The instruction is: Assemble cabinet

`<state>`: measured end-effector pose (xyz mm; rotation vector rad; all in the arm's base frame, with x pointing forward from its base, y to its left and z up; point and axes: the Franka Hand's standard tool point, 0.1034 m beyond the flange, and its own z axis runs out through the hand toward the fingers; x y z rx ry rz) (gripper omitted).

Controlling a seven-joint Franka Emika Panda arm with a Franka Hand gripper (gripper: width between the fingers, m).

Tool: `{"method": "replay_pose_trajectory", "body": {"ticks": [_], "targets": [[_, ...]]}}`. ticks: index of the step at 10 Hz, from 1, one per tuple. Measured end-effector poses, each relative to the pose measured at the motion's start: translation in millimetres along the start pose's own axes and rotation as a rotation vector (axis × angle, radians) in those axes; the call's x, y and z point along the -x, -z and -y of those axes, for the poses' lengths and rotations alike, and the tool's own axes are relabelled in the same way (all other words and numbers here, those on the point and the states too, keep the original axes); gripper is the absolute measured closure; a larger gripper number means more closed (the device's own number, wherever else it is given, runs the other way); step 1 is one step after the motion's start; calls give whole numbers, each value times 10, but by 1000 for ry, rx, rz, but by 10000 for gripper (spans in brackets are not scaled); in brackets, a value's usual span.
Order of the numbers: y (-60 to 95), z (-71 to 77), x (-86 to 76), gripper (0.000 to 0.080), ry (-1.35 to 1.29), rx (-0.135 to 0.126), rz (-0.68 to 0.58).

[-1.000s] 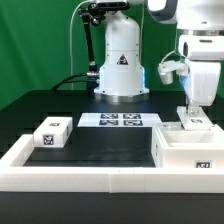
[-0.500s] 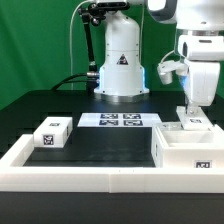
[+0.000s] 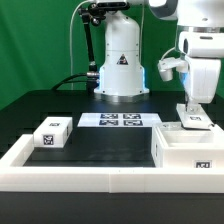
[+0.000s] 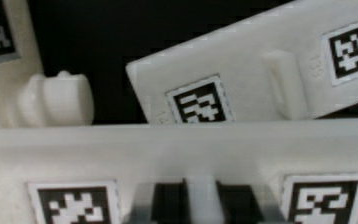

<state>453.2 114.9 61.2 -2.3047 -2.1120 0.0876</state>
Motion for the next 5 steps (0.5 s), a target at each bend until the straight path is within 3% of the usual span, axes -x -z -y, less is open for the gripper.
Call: {"method": "replay_pose_trajectory", "body": {"ticks": [5], "targets": [[-6,-101,-17,728,-6,5,-5]]}}
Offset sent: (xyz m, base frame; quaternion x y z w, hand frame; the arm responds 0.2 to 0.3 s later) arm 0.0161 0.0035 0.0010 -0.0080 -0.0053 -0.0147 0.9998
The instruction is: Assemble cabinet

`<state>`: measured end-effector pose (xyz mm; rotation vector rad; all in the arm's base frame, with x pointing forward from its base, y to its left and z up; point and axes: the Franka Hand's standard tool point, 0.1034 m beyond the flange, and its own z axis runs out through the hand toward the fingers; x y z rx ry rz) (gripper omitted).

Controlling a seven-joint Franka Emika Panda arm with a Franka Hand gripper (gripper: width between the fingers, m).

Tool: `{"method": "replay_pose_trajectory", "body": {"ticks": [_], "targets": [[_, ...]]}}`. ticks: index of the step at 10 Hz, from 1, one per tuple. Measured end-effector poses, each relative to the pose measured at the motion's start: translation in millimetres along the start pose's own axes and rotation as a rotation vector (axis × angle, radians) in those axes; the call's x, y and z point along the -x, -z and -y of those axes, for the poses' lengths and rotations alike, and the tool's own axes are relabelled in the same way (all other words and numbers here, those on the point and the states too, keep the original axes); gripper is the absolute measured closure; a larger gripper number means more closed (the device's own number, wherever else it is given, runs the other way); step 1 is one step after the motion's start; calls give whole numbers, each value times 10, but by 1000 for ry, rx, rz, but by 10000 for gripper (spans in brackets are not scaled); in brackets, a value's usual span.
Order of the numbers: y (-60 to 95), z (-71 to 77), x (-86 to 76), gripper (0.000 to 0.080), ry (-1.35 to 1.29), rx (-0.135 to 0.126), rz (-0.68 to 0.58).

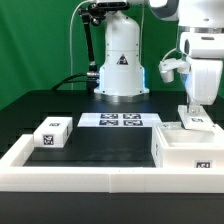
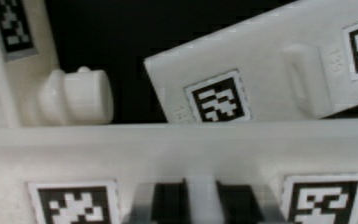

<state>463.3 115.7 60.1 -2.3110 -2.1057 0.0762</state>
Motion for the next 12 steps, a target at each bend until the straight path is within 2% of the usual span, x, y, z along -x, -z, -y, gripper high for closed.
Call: {"method": "replay_pose_trajectory", "body": {"ticks": [4,5,7,11,12], "targets": [[-12,4,5,728,5,-1,0],[-5,-94,70,728,106,16,-9],[9,-212,58,728,112,17,-9],[-7,-211,49,728,89,14,-11],[-10,-437,6,728,51,13,-14]]}}
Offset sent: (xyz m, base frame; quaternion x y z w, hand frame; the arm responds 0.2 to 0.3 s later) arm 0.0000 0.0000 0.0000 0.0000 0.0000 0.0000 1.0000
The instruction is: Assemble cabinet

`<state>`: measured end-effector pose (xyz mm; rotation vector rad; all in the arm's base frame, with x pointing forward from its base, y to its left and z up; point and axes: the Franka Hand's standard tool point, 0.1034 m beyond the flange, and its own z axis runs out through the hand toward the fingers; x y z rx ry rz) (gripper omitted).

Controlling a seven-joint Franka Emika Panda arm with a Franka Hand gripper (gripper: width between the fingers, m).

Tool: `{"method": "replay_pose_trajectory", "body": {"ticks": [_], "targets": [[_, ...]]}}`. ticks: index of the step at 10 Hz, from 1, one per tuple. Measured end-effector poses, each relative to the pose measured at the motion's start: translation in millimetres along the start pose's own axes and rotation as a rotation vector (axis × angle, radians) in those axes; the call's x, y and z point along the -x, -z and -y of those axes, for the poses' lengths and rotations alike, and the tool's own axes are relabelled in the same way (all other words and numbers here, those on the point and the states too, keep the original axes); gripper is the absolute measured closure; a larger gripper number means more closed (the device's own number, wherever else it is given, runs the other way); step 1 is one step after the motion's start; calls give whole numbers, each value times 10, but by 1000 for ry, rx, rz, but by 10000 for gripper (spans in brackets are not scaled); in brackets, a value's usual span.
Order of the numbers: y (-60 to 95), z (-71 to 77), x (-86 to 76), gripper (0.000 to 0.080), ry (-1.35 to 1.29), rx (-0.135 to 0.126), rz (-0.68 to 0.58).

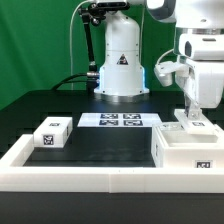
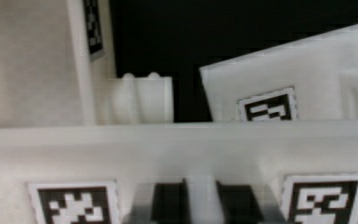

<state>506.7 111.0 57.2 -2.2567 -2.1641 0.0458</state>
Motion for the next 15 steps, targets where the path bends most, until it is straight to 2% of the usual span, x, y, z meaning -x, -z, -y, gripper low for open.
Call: {"method": "replay_pose_trajectory", "body": {"ticks": [1,3,7,9,14,15], "targets": [[-1,-132,7,728,-10,5,-2],[4,-249,14,728,-16,8,-3],[2,-247,18,728,-17,8,-4],[2,-458,18,728,-17,16,-9],[4,-704,35,728,-29,10,-7],[5,-702,31,728,-31,5,-3]]}}
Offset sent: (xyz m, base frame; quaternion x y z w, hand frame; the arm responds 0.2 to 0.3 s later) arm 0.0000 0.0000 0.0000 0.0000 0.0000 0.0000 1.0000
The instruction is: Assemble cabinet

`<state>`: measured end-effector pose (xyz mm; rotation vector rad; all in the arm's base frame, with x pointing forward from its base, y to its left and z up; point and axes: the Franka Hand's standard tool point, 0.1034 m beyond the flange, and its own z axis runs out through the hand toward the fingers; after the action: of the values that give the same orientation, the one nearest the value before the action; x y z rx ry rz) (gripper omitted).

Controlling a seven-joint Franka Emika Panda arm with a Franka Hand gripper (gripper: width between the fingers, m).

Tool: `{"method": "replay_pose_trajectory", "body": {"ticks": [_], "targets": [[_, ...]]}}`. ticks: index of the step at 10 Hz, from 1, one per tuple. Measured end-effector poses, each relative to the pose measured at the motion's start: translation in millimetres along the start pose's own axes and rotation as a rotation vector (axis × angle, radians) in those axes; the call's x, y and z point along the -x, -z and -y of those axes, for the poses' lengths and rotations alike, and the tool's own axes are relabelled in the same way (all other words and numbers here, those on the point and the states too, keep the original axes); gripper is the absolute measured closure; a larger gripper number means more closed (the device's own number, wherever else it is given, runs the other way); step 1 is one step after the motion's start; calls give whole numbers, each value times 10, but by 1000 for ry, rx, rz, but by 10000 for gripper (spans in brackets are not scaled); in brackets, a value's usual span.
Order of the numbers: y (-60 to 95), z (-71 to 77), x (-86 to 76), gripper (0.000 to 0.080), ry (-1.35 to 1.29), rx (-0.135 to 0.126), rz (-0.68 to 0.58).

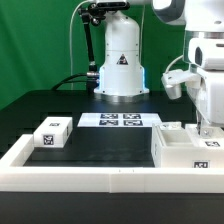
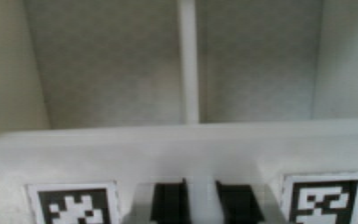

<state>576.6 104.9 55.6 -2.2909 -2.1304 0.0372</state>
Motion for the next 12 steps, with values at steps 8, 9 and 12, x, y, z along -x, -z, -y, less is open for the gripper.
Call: {"method": "replay_pose_trajectory", "body": {"ticks": [8,9,12], "targets": [[-2,0,5,12,1,0,0],[-2,0,5,3,1,0,0],[53,22,10,2,1,4,3]]}}
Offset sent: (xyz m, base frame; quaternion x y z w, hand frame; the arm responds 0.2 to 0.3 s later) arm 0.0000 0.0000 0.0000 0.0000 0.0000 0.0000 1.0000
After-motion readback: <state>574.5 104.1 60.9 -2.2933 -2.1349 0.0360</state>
